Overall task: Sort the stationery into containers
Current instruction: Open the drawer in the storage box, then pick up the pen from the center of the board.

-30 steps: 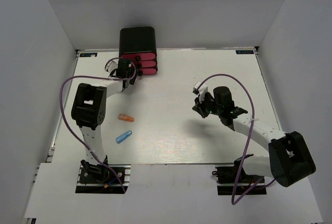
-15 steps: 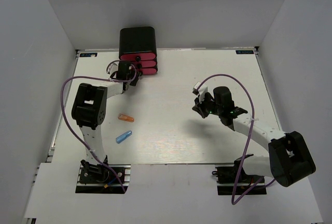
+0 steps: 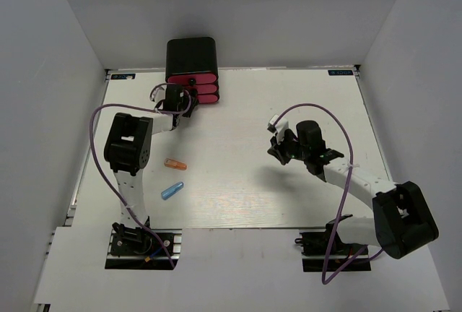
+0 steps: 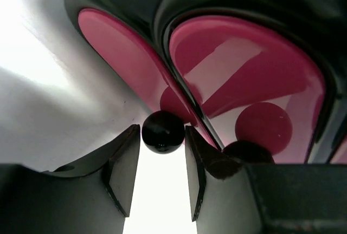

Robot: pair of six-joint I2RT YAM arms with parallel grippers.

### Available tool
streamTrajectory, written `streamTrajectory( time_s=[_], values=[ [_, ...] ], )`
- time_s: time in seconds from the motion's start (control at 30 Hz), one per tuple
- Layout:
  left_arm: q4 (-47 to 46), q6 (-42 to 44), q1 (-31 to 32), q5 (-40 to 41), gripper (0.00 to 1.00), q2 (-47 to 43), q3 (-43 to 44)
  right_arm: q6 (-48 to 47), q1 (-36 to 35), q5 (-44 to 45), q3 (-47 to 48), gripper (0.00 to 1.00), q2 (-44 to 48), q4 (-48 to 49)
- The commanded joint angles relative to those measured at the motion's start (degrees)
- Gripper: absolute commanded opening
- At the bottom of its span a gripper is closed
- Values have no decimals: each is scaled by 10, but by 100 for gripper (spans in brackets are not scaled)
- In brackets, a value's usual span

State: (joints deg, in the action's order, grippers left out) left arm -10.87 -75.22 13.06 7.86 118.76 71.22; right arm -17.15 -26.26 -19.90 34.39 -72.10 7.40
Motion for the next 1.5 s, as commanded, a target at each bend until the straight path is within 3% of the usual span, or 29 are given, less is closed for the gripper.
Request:
streamTrajectory(
  time_s=[0.0,0.1,0.23,0.37,0.7,0.83,0.87,0.9,0.93,1.0,1.03,1.13,1.2,1.3,1.37,1.4,1.43,1.47],
  values=[
    [-20,2,-3,-15,46,8,15,-7,2,-9,16,0,-7,5],
    [-20,2,-3,-15,39,24,15,-10,2,-10,21,0,-12,4],
    [-20,2,-3,-15,21,24,-4,-10,2,-10,26,0,-15,2],
    [-45,15,-3,-15,16,-5,-44,-11,3,-12,26,0,-16,2],
    [-66,46,-3,-40,14,-121,-182,-13,1,-18,28,0,-16,4],
    [-22,67,7,-40,14,-183,-213,-22,2,-26,29,0,-16,5],
    [16,73,7,-40,18,-188,-213,-25,2,-39,29,0,-16,3],
    [34,82,7,-40,37,-188,-203,-44,1,-47,33,2,-18,-4],
    [51,82,2,-40,48,-194,-198,-53,1,-69,37,21,-18,-12],
    [103,96,-3,-45,70,-194,-177,-93,-3,-104,61,41,-31,-40],
    [114,103,-3,-45,74,-201,-171,-102,-4,-131,68,62,-36,-49],
    [148,144,-3,-40,80,-226,-146,-147,-11,-185,103,84,-68,-59],
    [168,165,-3,-40,80,-258,-146,-156,-19,-210,138,86,-101,-64],
    [210,194,-3,-40,84,-318,-152,-177,-44,-226,176,83,-147,-73],
    [251,217,7,-2,83,-351,-144,-179,-69,-230,225,63,-170,-73],
    [297,238,7,13,80,-387,-137,-179,-92,-227,276,53,-210,-120],
    [312,246,7,20,74,-407,-137,-180,-106,-219,296,37,-225,-132],
    [323,252,7,28,64,-431,-149,-176,-132,-212,315,11,-255,-142]
  ],
)
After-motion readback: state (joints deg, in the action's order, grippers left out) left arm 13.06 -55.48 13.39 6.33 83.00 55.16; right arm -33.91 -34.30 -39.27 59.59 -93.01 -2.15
